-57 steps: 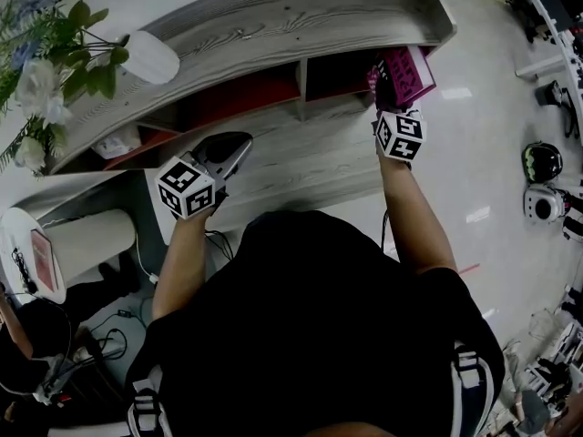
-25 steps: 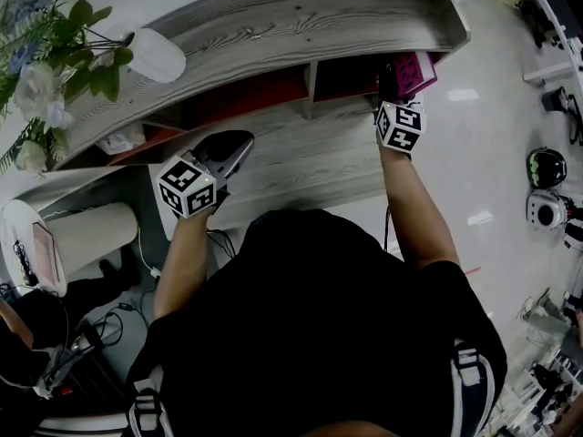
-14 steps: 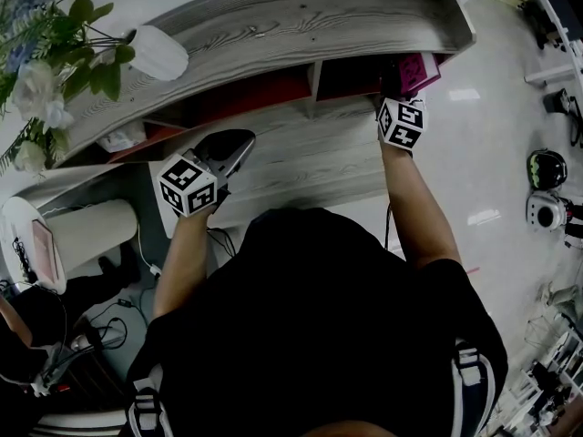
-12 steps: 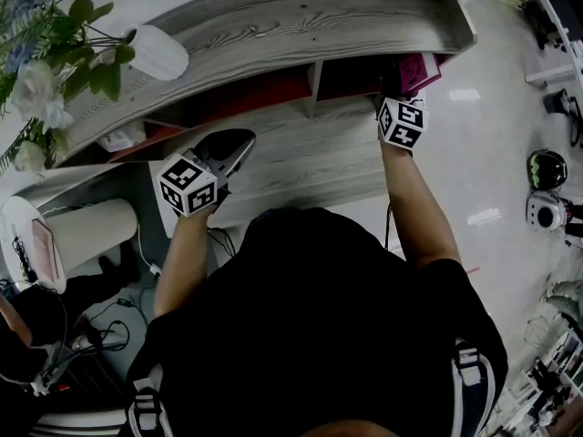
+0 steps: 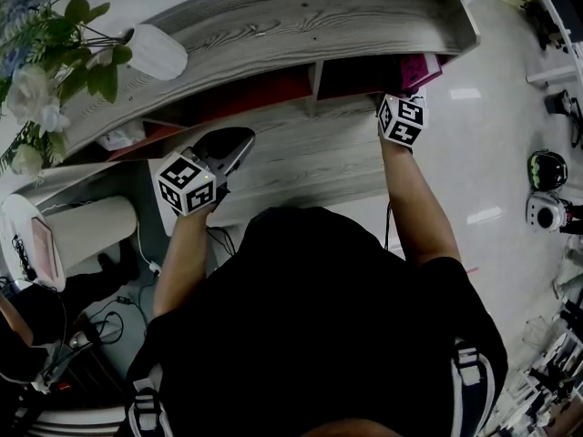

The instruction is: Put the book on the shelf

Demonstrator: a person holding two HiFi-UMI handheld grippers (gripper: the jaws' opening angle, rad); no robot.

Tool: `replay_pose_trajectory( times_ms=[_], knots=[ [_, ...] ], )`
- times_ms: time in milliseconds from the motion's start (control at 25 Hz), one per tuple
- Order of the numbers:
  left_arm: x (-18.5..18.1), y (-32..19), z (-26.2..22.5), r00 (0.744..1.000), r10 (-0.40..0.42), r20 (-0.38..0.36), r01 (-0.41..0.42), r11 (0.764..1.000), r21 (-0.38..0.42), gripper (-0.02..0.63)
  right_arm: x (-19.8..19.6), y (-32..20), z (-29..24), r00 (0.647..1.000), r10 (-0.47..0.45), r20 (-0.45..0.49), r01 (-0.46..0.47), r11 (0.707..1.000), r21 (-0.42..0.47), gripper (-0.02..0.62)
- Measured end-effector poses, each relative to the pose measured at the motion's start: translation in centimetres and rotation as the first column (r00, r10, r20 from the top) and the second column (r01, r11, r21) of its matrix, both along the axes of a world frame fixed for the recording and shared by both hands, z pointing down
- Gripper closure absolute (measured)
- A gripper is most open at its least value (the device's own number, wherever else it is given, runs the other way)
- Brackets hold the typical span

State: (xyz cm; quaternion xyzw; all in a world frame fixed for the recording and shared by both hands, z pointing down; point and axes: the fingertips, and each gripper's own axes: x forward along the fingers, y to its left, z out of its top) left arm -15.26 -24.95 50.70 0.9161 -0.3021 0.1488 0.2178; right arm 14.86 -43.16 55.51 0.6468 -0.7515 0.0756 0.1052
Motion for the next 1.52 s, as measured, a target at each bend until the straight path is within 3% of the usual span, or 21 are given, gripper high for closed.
replay_pose_trajectory(
  times_ms=[1520],
  knots=[
    [0.7, 0.6, -0.4, 1.0, -0.005, -0.003, 0.005, 1.0, 0.004, 0.575, 0.2, 1.9, 1.9, 0.999, -0.048, 0.022, 0.049, 0.997, -0.056, 0.435]
  ],
)
